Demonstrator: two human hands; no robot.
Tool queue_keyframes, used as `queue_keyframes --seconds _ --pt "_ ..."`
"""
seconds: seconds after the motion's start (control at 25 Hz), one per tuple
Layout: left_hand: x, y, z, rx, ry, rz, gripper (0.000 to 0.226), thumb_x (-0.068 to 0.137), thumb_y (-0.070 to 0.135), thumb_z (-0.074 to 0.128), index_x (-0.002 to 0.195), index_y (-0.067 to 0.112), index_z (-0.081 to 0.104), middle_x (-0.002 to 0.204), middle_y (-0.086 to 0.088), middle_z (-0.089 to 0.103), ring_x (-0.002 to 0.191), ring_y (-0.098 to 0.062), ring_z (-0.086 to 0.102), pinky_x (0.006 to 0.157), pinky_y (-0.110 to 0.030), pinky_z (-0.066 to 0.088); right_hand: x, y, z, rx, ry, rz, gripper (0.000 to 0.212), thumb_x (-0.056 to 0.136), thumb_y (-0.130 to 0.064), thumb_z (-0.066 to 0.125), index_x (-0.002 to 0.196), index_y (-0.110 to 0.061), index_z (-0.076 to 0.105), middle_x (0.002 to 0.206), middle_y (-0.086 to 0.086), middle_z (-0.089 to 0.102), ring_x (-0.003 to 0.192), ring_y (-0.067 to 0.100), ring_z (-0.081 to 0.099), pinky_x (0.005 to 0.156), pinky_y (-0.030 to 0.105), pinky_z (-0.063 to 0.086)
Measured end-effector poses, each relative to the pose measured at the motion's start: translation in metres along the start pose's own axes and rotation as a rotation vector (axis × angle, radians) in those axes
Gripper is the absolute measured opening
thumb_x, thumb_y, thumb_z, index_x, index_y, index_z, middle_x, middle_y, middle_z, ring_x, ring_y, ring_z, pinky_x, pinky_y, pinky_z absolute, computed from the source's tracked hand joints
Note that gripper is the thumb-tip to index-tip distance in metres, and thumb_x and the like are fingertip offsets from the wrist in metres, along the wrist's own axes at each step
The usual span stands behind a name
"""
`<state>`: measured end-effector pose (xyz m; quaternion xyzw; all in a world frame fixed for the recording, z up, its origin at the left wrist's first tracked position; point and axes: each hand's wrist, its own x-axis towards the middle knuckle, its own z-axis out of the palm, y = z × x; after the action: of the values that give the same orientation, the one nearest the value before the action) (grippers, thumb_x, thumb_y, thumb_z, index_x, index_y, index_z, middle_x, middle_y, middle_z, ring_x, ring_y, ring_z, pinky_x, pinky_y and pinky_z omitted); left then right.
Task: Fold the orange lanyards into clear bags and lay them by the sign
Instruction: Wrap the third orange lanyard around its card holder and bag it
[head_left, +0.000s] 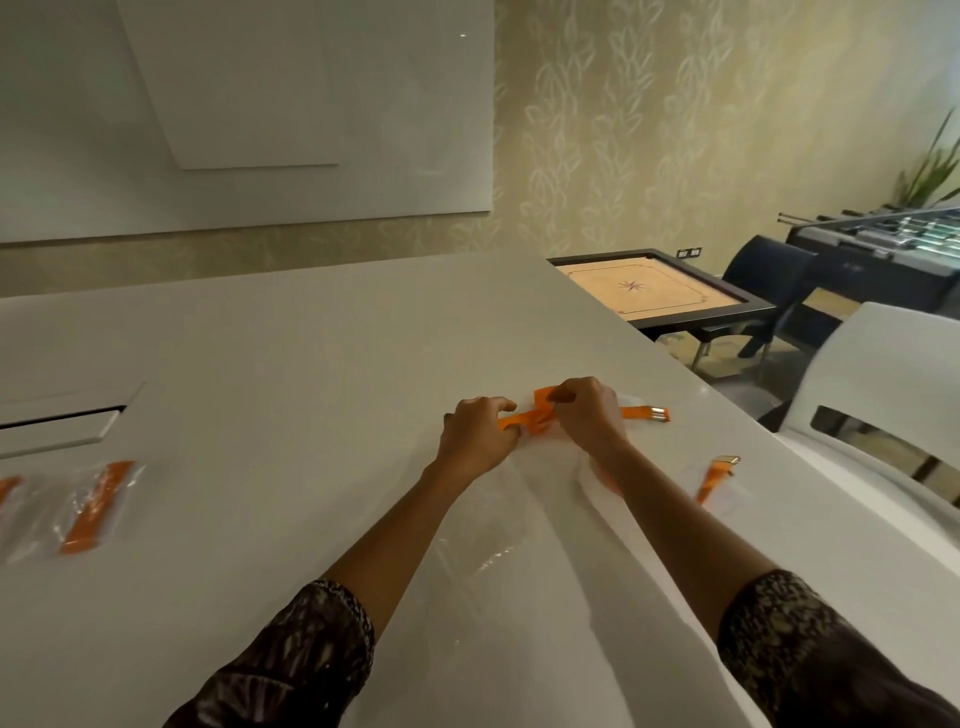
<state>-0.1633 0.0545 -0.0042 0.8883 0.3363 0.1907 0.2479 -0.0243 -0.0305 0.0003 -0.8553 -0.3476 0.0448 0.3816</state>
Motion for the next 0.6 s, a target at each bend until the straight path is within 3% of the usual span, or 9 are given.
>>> queue_keyframes --seconds 0.24,0.44,0.6 --pt "0.011 0.027 0.023 0.000 0.016 0.007 0.042 0.086 0.043 0.063 0.123 0.024 0.062 0.124 0.001 0.065 0.119 -0.021 0.057 0.101 -0.039 0.042 0.029 0.068 -0.047 -0.126 0.142 0.114 0.019 0.092 -0.012 0.054 0.100 -0.010 0.071 0.105 0.008 0.068 0.105 0.026 0.053 0.085 0.040 0.050" --pt "0.021 0.037 0.031 0.015 0.038 0.023 0.037 0.087 0.034 0.064 0.123 0.023 0.062 0.123 0.001 0.066 0.120 -0.020 0.055 0.101 -0.039 0.043 0.054 0.089 -0.057 -0.258 0.062 0.124 0.024 0.093 -0.026 0.059 0.106 -0.009 0.069 0.111 0.010 0.065 0.109 0.028 0.047 0.089 0.044 0.048" --pt "0.029 0.039 0.029 0.058 0.053 0.021 0.035 0.088 0.034 0.063 0.121 0.023 0.064 0.120 0.001 0.067 0.118 -0.021 0.056 0.099 -0.039 0.043 0.070 0.084 -0.054 -0.363 -0.142 0.064 0.044 0.086 -0.039 0.066 0.124 -0.016 0.059 0.123 0.008 0.059 0.116 0.028 0.046 0.090 0.040 0.046"
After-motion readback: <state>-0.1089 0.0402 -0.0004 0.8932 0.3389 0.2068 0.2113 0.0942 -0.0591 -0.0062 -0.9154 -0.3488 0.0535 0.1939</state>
